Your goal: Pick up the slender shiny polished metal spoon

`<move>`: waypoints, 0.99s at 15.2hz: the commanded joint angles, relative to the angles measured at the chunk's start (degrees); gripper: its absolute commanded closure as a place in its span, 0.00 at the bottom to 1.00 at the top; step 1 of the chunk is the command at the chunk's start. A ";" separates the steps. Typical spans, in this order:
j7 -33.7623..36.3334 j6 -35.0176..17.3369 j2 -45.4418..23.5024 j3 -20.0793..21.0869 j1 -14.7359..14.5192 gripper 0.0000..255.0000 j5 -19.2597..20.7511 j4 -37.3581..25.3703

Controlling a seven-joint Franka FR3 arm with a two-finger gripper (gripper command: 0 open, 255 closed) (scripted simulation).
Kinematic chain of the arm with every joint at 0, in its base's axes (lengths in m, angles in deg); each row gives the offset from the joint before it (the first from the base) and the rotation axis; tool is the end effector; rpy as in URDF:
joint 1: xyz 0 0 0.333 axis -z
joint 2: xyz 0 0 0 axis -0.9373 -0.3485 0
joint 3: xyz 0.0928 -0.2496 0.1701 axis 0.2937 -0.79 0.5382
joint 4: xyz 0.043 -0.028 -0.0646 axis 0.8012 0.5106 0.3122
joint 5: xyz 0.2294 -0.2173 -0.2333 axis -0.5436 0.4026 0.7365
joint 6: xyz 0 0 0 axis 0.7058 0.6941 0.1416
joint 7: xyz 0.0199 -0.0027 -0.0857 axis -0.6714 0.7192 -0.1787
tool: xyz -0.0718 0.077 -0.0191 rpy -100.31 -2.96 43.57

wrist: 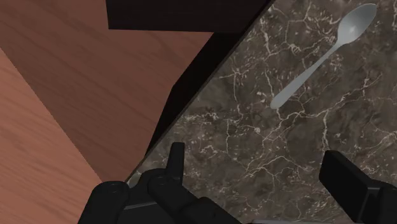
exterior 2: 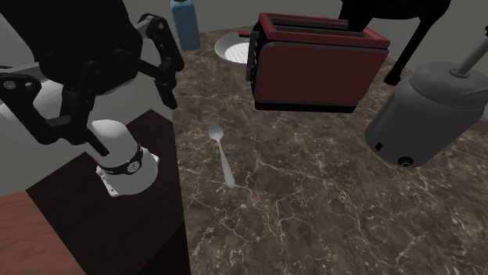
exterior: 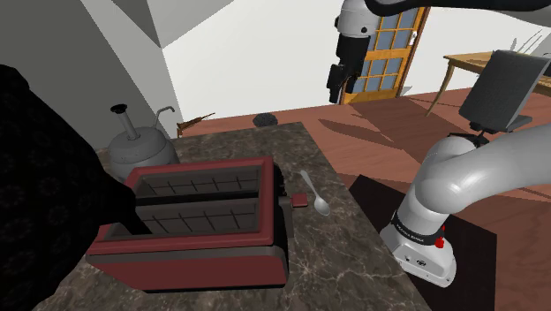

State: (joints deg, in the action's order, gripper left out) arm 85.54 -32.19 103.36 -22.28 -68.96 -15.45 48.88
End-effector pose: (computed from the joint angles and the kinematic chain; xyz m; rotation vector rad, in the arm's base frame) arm 0.3041 -0.0071 0.6027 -3.1331 0.0500 -0.0647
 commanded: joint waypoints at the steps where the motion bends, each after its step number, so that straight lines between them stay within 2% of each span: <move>1: 0.00 0.00 0.00 0.00 0.00 0.00 0.00 0.00; 8: 13.90 -7.38 2.89 5.10 1.08 0.00 -7.84 12.41; 15: 27.42 -17.30 1.86 11.79 0.18 0.00 -18.02 22.03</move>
State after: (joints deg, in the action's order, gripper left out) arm 110.88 -47.78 105.43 -11.52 -68.57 -31.78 69.42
